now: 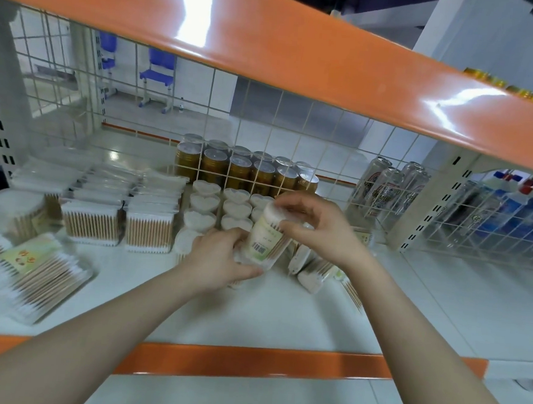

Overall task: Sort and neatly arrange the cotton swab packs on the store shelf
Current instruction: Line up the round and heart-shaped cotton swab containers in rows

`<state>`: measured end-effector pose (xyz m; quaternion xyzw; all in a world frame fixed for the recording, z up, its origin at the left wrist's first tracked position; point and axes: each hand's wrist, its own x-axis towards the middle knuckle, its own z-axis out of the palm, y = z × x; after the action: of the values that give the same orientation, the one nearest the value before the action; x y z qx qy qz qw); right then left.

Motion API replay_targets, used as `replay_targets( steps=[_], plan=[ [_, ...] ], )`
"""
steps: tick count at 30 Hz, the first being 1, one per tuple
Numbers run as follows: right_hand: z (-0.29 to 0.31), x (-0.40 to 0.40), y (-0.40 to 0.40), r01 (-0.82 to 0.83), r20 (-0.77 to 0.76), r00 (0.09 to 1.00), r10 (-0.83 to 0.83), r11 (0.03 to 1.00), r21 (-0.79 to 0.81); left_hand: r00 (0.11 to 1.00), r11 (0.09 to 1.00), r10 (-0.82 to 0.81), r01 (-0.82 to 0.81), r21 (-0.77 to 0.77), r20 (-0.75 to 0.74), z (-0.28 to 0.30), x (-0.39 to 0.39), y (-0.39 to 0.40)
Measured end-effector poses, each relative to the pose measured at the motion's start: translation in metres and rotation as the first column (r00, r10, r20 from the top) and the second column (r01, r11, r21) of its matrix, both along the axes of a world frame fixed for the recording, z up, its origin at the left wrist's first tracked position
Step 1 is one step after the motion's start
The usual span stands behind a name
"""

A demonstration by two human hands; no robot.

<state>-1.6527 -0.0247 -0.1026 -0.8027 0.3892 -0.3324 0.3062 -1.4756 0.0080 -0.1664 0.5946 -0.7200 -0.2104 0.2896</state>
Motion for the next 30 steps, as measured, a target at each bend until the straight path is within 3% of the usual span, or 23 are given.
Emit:
replay_targets(
  steps=[18,30],
  plan=[
    [-0.013,-0.001,-0.001,-0.026,0.109,0.994,0.019,0.998,0.065,0.969,0.988,0.152,-0.153,0.011,-0.196,-0.010,-0.009,0.022],
    [-0.015,0.007,0.002,-0.031,0.077,0.997,0.027,0.999,0.043,0.976,0.982,0.174,-0.182,-0.046,-0.130,-0.008,-0.003,0.035]
  ],
)
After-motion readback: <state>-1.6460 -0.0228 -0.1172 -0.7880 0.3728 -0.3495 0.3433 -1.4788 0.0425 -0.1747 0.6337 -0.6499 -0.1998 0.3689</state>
